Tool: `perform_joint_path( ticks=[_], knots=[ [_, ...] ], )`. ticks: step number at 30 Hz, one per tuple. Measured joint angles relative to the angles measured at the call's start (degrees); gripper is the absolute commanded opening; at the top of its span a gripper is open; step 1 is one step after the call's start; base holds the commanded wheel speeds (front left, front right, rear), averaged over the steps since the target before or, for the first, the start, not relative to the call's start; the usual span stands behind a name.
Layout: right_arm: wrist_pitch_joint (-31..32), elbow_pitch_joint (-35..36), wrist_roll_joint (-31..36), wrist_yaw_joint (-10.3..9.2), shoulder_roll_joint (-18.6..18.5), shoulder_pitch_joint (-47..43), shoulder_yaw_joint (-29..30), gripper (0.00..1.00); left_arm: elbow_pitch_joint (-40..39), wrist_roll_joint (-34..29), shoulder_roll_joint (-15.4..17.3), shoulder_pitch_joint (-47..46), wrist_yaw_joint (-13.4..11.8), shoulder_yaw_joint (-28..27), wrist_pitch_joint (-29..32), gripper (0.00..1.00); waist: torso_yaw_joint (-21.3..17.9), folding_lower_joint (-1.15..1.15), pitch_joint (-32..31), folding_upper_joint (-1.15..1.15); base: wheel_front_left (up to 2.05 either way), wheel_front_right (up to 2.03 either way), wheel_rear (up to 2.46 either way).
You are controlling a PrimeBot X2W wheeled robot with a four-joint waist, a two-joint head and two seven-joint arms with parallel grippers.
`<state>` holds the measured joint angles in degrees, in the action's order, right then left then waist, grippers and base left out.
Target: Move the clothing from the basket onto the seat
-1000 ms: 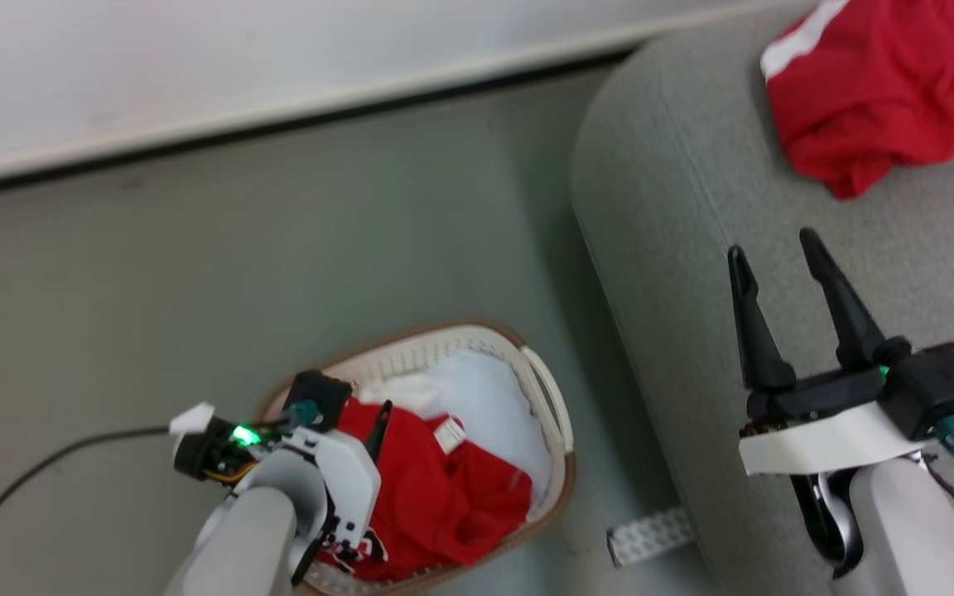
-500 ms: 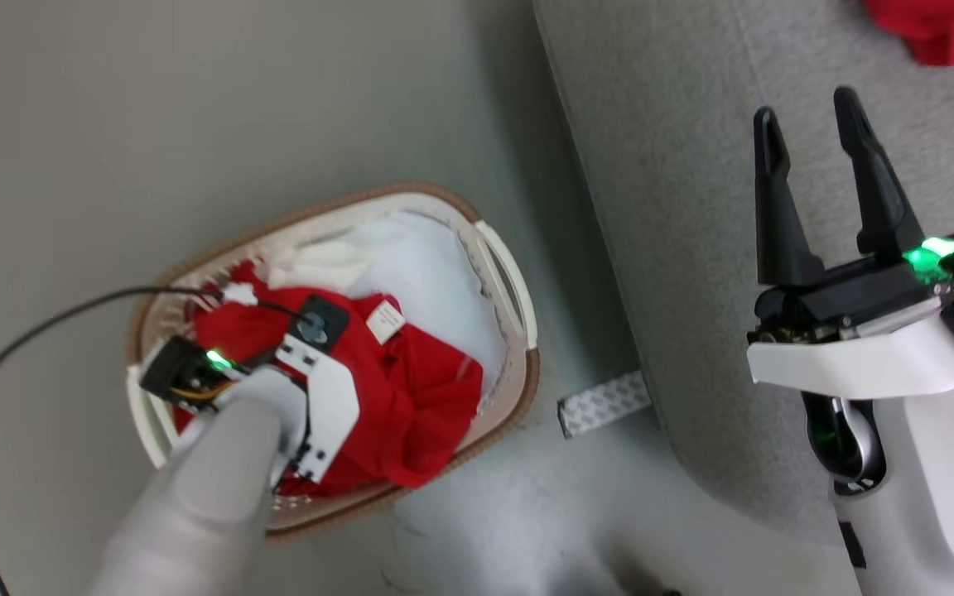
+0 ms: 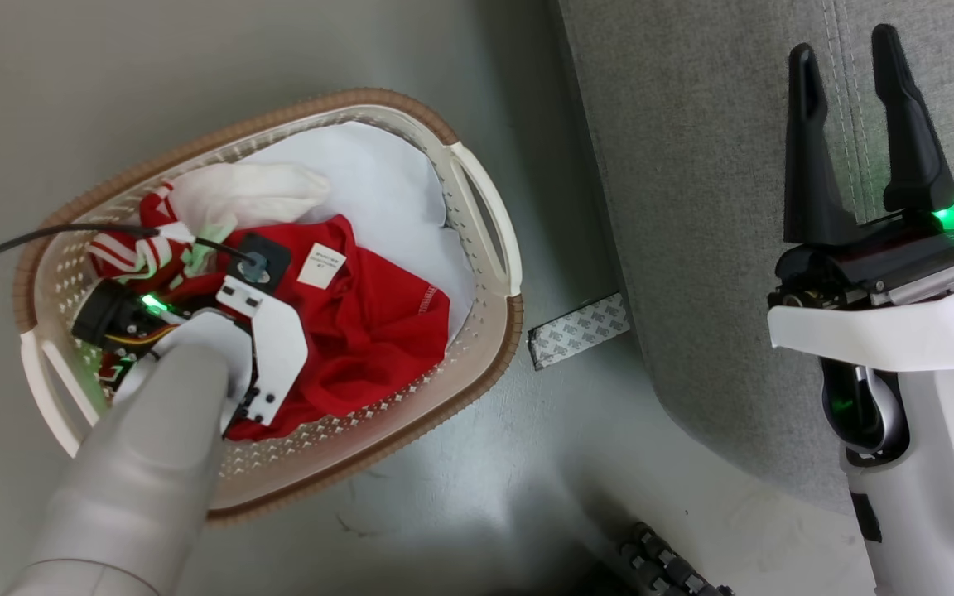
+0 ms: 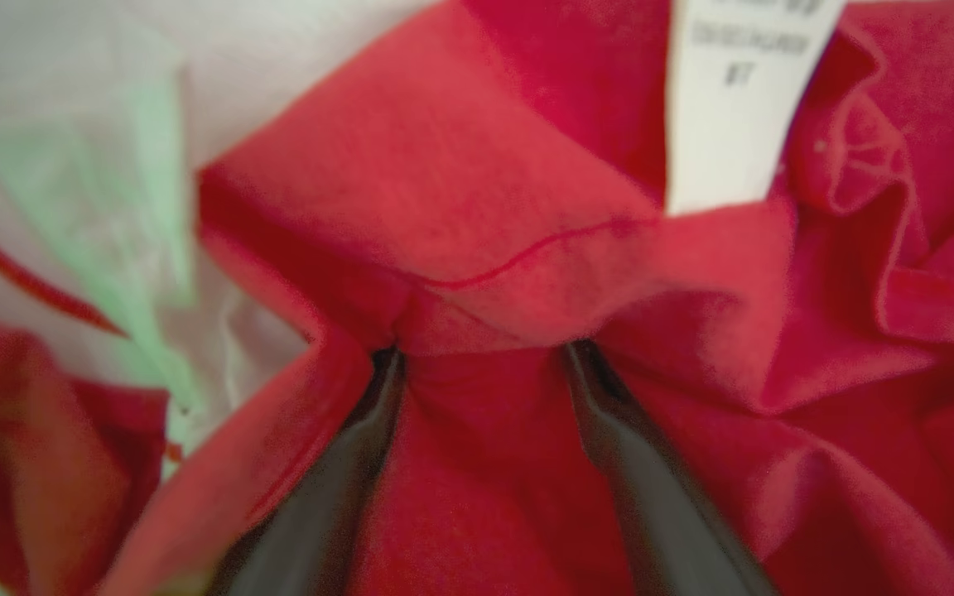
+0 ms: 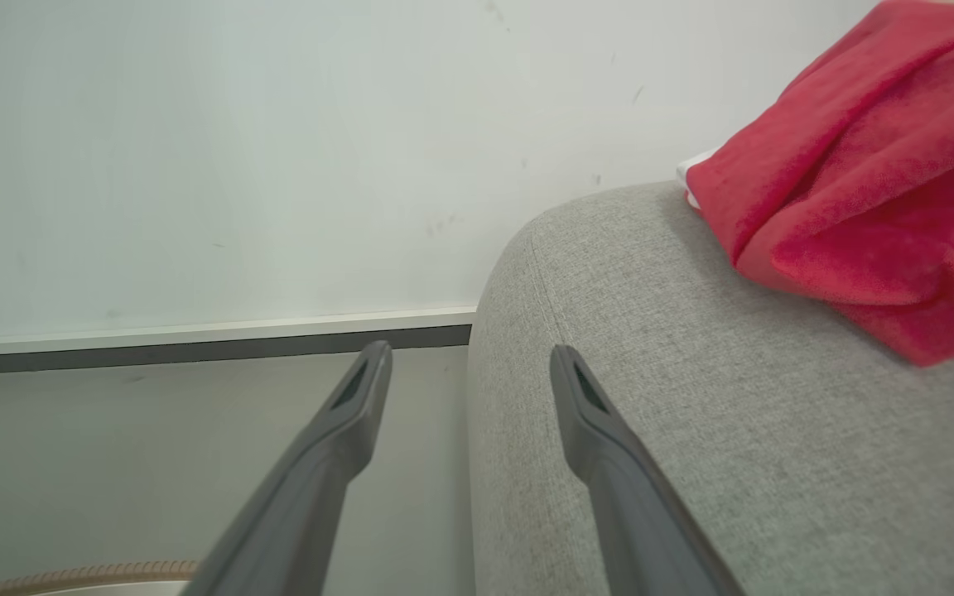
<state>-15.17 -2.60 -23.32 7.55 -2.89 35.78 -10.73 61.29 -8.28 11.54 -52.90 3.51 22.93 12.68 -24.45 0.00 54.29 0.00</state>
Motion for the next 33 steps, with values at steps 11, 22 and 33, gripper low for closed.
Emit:
perform_joint_path(
  ticks=[11, 22, 33],
  knots=[
    [0.0, -3.0, 2.3, 0.0, 0.0, -1.6, 3.3, 1.0, 2.1, 4.9, -5.4, 0.8, 1.0, -1.0, -6.8, 0.0, 2.4, 0.0, -4.5, 0.0, 0.0, 0.0, 0.0],
    [0.0, -8.5, 8.3, 0.0, 0.1, -11.0, 7.5, 1.0, -0.4, 13.7, -8.5, 9.2, 3.6, 2.1, -13.7, 0.0, 9.3, 0.0, -18.6, 0.0, 0.0, 0.0, 0.0],
    [0.0, -12.6, 11.3, 0.0, 0.1, -21.5, 10.3, 1.0, -15.7, 28.9, -8.7, 18.4, 3.6, 10.2, -12.8, 0.0, 17.8, -0.01, -37.1, 0.0, 0.0, 0.0, 0.0]
  ],
)
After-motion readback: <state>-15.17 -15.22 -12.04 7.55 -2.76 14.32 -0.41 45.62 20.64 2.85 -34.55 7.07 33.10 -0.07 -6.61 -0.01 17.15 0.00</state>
